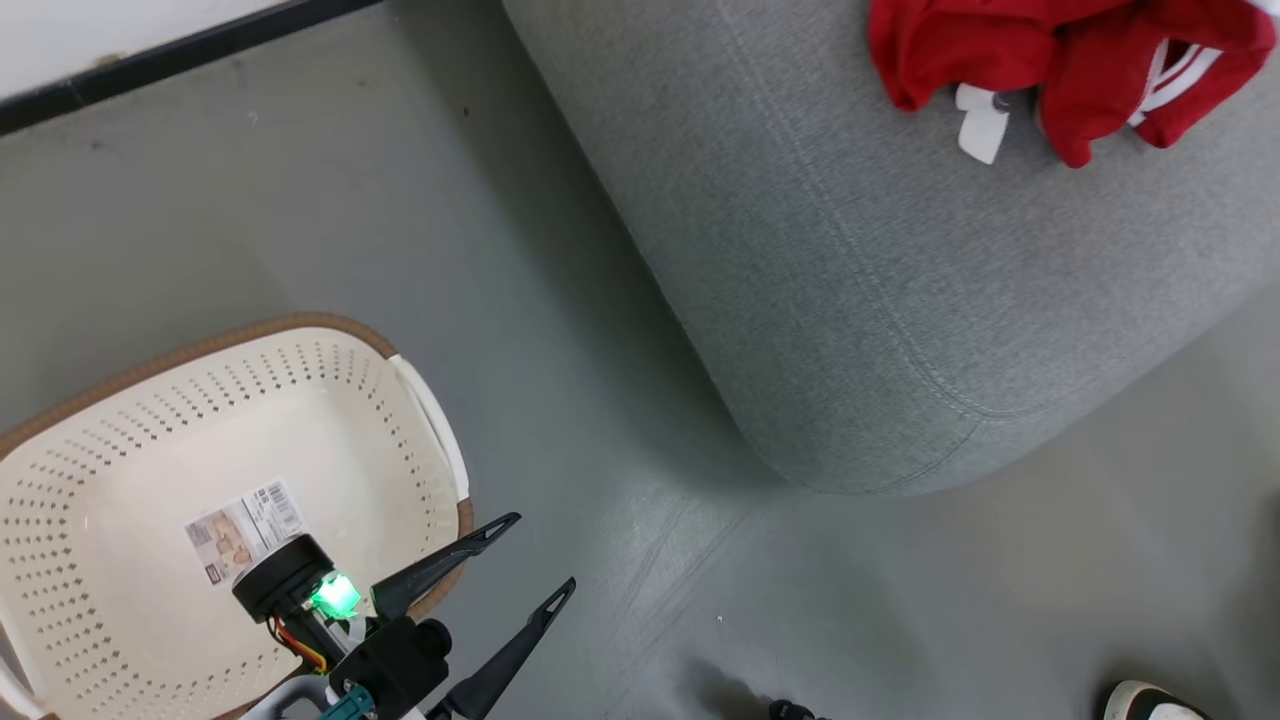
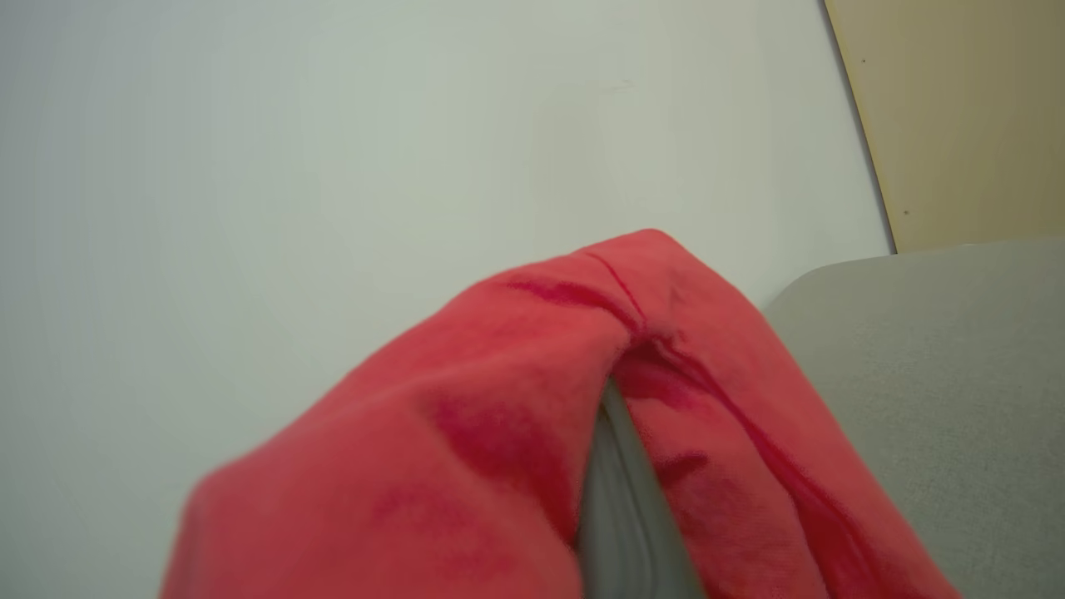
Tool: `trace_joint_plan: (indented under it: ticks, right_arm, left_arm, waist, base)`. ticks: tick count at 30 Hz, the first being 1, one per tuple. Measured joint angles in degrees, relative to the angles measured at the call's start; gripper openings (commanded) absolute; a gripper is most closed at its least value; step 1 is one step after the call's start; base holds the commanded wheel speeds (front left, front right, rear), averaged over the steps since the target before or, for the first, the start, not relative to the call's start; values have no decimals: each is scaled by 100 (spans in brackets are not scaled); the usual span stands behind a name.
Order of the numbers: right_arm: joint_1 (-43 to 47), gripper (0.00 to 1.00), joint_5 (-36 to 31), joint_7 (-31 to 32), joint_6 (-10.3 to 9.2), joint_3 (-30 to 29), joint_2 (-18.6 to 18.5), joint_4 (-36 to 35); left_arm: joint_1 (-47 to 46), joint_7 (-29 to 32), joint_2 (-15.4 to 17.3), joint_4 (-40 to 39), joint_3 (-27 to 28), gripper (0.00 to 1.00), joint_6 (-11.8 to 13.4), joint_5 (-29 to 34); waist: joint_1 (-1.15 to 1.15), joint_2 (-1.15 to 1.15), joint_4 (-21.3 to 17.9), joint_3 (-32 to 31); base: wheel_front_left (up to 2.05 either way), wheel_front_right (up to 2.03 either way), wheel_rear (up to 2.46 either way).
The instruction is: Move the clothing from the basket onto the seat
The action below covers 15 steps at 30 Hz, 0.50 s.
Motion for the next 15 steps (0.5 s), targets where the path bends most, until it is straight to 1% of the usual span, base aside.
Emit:
trace_joint_plan:
  ticks: [4, 5, 8, 12, 15]
  right_arm:
    - [-249, 0, -27, 0, 0, -162, -93, 443]
    - [-346, 0, -99, 0, 0, -199, -89, 669]
    - [-515, 0, -183, 0, 0, -420, -89, 1014]
    - [-703, 0, -294, 0, 0, -493, -101, 1257]
    - [-905, 0, -319, 0, 0, -782, -83, 1337]
  left_arm:
    - [2, 0, 24, -97, 25, 100, 5, 1]
    - [2, 0, 96, -147, 30, 100, 7, 78]
    - [2, 0, 208, -212, 137, 100, 34, 110]
    - [2, 0, 265, -305, 170, 100, 59, 177]
    - [1, 0, 242, -438, 205, 100, 118, 197]
  waist:
    - [0, 0, 73, 137]
    - [0, 0, 113, 207]
    - [0, 0, 174, 312]
    - [0, 0, 263, 453]
    - [0, 0, 330, 556]
  base:
    - [0, 0, 0]
    - [0, 0, 0]
    - [0, 0, 0]
    - [0, 0, 0]
    - [0, 0, 0]
